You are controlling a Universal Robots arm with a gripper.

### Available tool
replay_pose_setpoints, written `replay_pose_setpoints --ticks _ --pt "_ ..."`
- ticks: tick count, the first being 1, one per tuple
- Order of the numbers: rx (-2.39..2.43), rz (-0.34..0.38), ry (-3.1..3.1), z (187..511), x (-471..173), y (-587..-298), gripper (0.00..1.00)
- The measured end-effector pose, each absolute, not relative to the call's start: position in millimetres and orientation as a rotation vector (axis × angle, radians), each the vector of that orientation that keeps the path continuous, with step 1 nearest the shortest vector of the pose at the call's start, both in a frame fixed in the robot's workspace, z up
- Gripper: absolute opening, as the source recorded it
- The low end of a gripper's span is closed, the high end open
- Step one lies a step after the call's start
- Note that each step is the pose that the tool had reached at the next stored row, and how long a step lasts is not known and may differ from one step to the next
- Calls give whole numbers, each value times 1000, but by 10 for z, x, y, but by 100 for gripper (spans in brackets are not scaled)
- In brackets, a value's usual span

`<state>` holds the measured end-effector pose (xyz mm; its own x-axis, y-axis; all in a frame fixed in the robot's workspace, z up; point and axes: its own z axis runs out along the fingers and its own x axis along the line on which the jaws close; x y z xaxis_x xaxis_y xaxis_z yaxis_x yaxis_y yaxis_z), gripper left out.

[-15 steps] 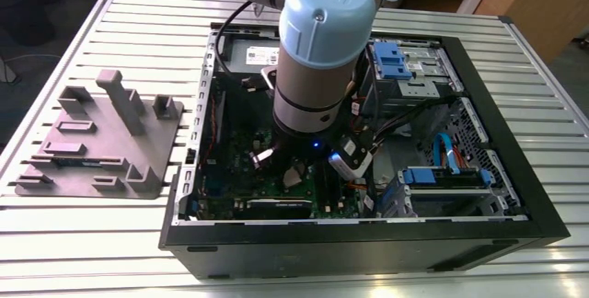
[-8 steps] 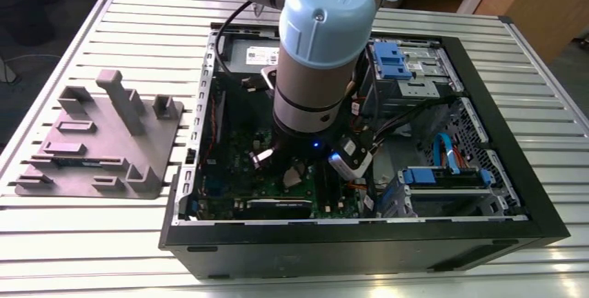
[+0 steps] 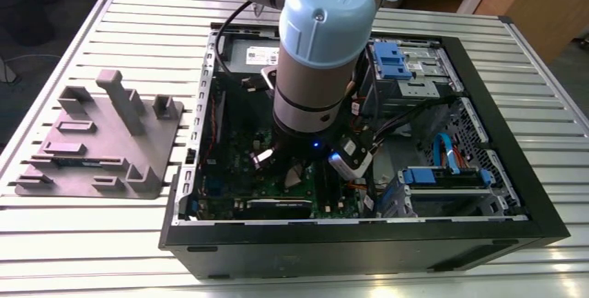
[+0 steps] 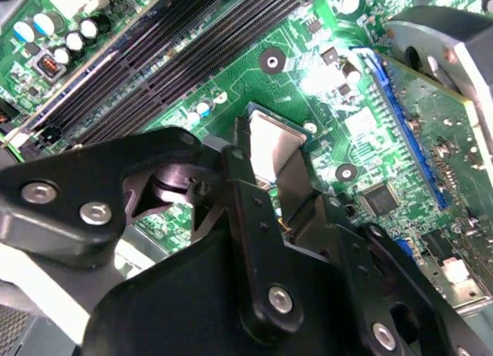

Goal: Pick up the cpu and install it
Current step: 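Place the cpu into insertion slot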

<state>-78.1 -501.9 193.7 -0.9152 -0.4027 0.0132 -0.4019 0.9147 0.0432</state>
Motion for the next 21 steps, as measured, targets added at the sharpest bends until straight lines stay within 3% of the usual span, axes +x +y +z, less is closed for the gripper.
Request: replay_pose_setpoints --ticks 3,11,13,14,21 --pt "641 -62 -3052 1936 -782 -5019 34" --pt "641 -63 -3053 1933 -782 -5019 34" --pt "641 -63 -3053 1932 -781 -5018 35" --pt "641 -63 -3053 1932 -782 -5018 42" --pt "641 -63 -3051 1967 -780 -5019 42"
